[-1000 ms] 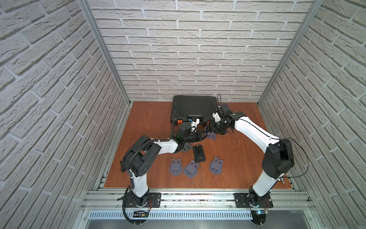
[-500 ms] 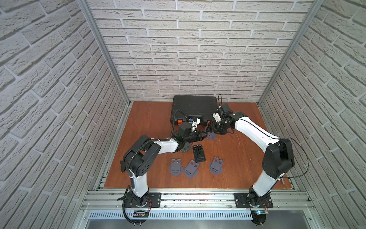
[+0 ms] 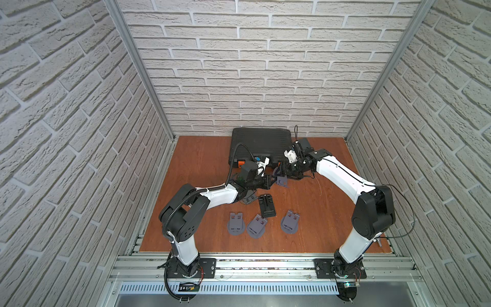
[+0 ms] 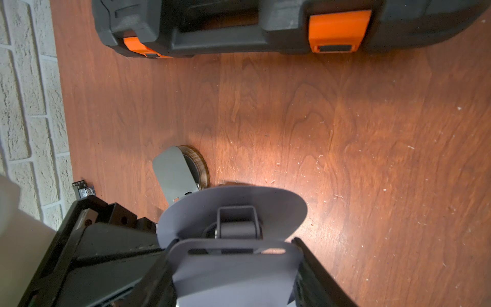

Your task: Open the phone stand

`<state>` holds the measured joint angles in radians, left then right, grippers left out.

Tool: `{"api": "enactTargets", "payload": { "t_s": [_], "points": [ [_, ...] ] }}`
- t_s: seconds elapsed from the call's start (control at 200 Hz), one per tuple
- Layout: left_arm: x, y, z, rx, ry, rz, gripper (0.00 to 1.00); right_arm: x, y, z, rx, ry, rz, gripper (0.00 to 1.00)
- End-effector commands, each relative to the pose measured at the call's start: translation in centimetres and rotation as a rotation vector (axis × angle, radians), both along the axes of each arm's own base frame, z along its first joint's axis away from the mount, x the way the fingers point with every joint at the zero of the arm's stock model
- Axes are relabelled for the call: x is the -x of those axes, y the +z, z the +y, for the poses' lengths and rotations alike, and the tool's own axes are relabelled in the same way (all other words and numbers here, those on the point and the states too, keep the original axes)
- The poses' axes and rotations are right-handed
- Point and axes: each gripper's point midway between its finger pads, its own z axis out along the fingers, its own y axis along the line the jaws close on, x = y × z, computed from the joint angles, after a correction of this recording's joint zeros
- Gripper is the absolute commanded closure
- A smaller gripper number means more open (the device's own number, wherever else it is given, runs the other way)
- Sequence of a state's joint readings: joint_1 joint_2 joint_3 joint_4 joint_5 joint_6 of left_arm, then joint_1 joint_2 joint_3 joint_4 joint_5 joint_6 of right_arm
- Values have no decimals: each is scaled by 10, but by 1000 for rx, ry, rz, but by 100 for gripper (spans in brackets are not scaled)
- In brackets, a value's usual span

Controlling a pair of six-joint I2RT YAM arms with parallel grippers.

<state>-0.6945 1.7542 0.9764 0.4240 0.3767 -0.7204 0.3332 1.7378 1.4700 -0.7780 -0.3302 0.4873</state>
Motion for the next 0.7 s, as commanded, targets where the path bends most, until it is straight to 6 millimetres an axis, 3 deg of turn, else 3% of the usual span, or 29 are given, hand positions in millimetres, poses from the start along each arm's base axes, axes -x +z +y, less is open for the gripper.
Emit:
{"api": "enactTargets", "payload": {
  "t_s": [0.0,0.35,0.695],
  "points": [
    [-18,-54,50,-257,134,21,100,9,33,5,-70,44,-18,94],
    [-28,-68,84,-368,186,-1,100,20,36,-6,-55,79,16,94],
    [-31,-74,96,-392,201,-1,100,27,40,-12,-49,105,34,94]
  ]
}}
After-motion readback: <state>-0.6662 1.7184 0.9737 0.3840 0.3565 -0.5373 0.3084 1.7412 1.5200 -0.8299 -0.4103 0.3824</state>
